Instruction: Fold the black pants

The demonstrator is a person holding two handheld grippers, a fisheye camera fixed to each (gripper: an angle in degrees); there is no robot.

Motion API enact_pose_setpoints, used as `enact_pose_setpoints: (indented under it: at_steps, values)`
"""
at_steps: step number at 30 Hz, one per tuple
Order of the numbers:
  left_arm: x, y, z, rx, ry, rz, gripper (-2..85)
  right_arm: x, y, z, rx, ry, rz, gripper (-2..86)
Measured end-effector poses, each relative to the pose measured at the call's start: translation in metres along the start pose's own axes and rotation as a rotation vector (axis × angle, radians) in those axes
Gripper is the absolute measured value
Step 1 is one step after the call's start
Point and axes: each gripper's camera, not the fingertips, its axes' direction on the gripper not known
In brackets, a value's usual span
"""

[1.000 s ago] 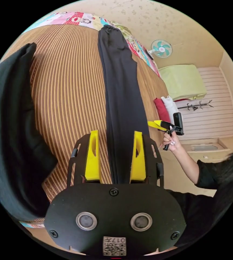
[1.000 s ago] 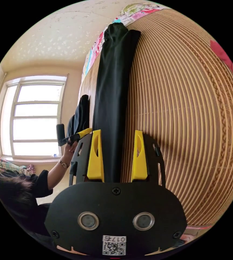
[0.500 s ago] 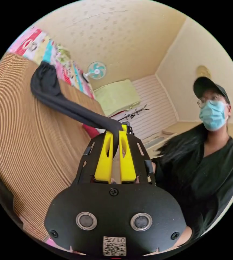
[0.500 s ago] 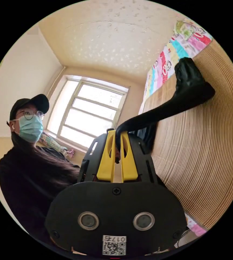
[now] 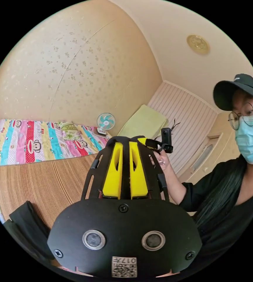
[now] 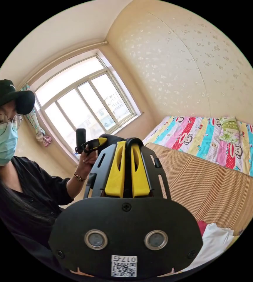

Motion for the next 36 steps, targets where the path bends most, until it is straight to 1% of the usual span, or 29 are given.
enact_pose_setpoints:
  at_steps: [3, 5, 7, 8, 9, 10, 11, 12, 13, 14, 15, 16, 17, 18, 21, 23, 24, 25, 26, 27, 28, 31, 33, 34, 36]
  values:
    - [-0.028, 0.013, 0.021, 0.020, -0.006, -0.024, 4.2, 0.033, 0.001, 0.021, 0.003, -0.028, 0.037, 1.2]
    - [-0.041, 0.032, 0.035, -0.001, -0.022, -0.045, 4.3, 0.044, 0.018, 0.040, -0.038, 0.011, 0.028, 1.2]
    - [-0.057, 0.078, 0.064, -0.086, -0.077, -0.095, 4.6, 0.052, 0.050, 0.058, -0.098, 0.055, 0.044, 1.2]
    - [-0.062, 0.094, 0.073, -0.124, -0.101, -0.116, 4.8, 0.061, 0.081, 0.075, -0.170, 0.076, 0.078, 1.3]
    - [-0.071, 0.131, 0.095, -0.223, -0.156, -0.169, 5.1, 0.067, 0.100, 0.084, -0.216, 0.081, 0.100, 1.4]
    - [-0.081, 0.172, 0.118, -0.339, -0.191, -0.247, 5.6, 0.078, 0.143, 0.104, -0.319, 0.095, 0.151, 1.7]
    - [-0.086, 0.194, 0.129, -0.395, -0.191, -0.293, 6.0, 0.088, 0.192, 0.123, -0.419, 0.104, 0.208, 2.1]
    - [-0.094, 0.237, 0.149, -0.510, -0.180, -0.390, 6.8, 0.093, 0.217, 0.131, -0.464, 0.107, 0.243, 2.3]
    - [-0.100, 0.279, 0.168, -0.628, -0.160, -0.486, 7.8, 0.103, 0.268, 0.146, -0.586, 0.119, 0.331, 3.0]
    - [-0.102, 0.299, 0.176, -0.684, -0.149, -0.531, 9.0, 0.112, 0.314, 0.161, -0.739, 0.138, 0.415, 4.0]
    - [-0.104, 0.330, 0.186, -0.765, -0.140, -0.603, 11.2, 0.114, 0.334, 0.166, -0.809, 0.143, 0.441, 4.7]
    - [-0.107, 0.348, 0.187, -0.795, -0.136, -0.650, 13.0, 0.115, 0.363, 0.170, -0.895, 0.137, 0.460, 6.5]
    - [-0.108, 0.352, 0.185, -0.784, -0.133, -0.665, 13.9, 0.117, 0.375, 0.166, -0.908, 0.122, 0.479, 8.8]
    - [-0.114, 0.351, 0.176, -0.726, -0.133, -0.693, 13.7, 0.121, 0.377, 0.163, -0.894, 0.116, 0.497, 9.7]
    - [-0.145, 0.326, 0.158, -0.536, -0.152, -0.754, 13.9, 0.158, 0.363, 0.138, -0.697, 0.110, 0.648, 14.6]
    - [-0.171, 0.310, 0.163, -0.475, -0.156, -0.767, 14.7, 0.200, 0.352, 0.135, -0.555, 0.124, 0.738, 17.8]
    - [-0.190, 0.305, 0.175, -0.483, -0.161, -0.770, 15.4, 0.212, 0.352, 0.138, -0.534, 0.107, 0.763, 18.6]
    - [-0.210, 0.307, 0.194, -0.547, -0.168, -0.794, 15.9, 0.235, 0.354, 0.152, -0.518, 0.031, 0.835, 20.0]
    - [-0.219, 0.311, 0.206, -0.597, -0.160, -0.820, 16.2, 0.252, 0.358, 0.171, -0.515, -0.088, 0.903, 21.5]
    - [-0.233, 0.325, 0.231, -0.702, -0.108, -0.880, 17.1, 0.256, 0.360, 0.182, -0.522, -0.142, 0.923, 21.7]
    - [-0.235, 0.336, 0.248, -0.735, -0.055, -0.908, 17.5, 0.255, 0.365, 0.202, -0.564, -0.196, 0.944, 22.1]
    - [-0.211, 0.339, 0.248, -0.707, -0.157, -0.861, 16.1, 0.232, 0.366, 0.214, -0.620, -0.020, 0.911, 19.0]
    - [-0.192, 0.344, 0.248, -0.744, -0.175, -0.867, 14.9, 0.220, 0.369, 0.217, -0.634, -0.100, 0.939, 16.9]
    - [-0.181, 0.349, 0.249, -0.798, -0.129, -0.889, 12.8, 0.213, 0.374, 0.217, -0.669, -0.185, 0.953, 15.3]
    - [-0.158, 0.346, 0.246, -0.814, -0.038, -0.885, 10.1, 0.196, 0.375, 0.207, -0.710, -0.234, 0.922, 12.2]
